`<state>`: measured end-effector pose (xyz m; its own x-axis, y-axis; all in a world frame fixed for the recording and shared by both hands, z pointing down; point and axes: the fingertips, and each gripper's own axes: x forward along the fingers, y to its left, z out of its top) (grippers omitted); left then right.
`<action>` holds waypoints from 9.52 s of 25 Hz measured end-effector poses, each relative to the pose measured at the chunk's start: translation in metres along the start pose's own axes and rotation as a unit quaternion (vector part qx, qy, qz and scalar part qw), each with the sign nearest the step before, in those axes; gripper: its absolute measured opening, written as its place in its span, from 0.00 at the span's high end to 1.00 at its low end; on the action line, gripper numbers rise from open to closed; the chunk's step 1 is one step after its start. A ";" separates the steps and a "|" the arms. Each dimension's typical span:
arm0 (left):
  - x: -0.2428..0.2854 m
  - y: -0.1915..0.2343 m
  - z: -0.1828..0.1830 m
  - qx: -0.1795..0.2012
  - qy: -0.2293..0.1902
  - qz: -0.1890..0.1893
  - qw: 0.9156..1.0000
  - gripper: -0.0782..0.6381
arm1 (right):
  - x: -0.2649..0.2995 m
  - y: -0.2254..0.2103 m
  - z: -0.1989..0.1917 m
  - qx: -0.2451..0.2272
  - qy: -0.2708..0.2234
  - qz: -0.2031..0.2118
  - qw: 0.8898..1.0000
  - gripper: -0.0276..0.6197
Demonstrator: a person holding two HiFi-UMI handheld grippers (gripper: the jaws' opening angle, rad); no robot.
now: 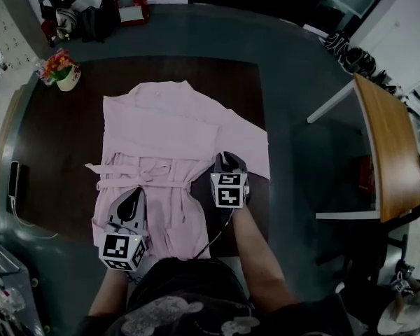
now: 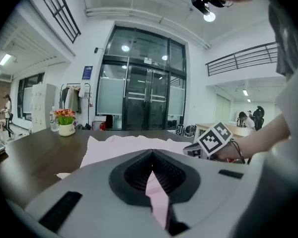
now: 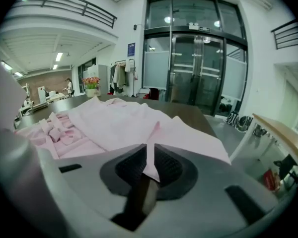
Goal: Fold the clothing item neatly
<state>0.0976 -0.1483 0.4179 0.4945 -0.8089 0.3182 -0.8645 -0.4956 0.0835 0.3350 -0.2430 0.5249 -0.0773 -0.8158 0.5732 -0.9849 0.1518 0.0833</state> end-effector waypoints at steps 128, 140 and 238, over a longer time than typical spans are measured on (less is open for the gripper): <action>-0.028 0.059 0.043 -0.003 -0.052 0.017 0.999 0.88 | -0.070 0.064 0.101 -0.024 -0.176 0.038 0.983 0.94; -0.015 0.176 0.051 0.029 -0.052 -0.069 0.996 0.88 | -0.034 0.123 0.181 -0.033 -0.198 -0.070 0.977 0.94; -0.141 0.127 -0.070 0.004 -0.010 -0.022 1.000 0.88 | -0.222 0.170 0.000 0.100 -0.208 0.052 0.972 0.86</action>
<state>-0.0879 -0.0754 0.4496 0.5330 -0.7926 0.2961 -0.8416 -0.5328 0.0887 0.1844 -0.0357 0.4118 -0.1933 -0.9631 0.1873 -0.9755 0.1683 -0.1415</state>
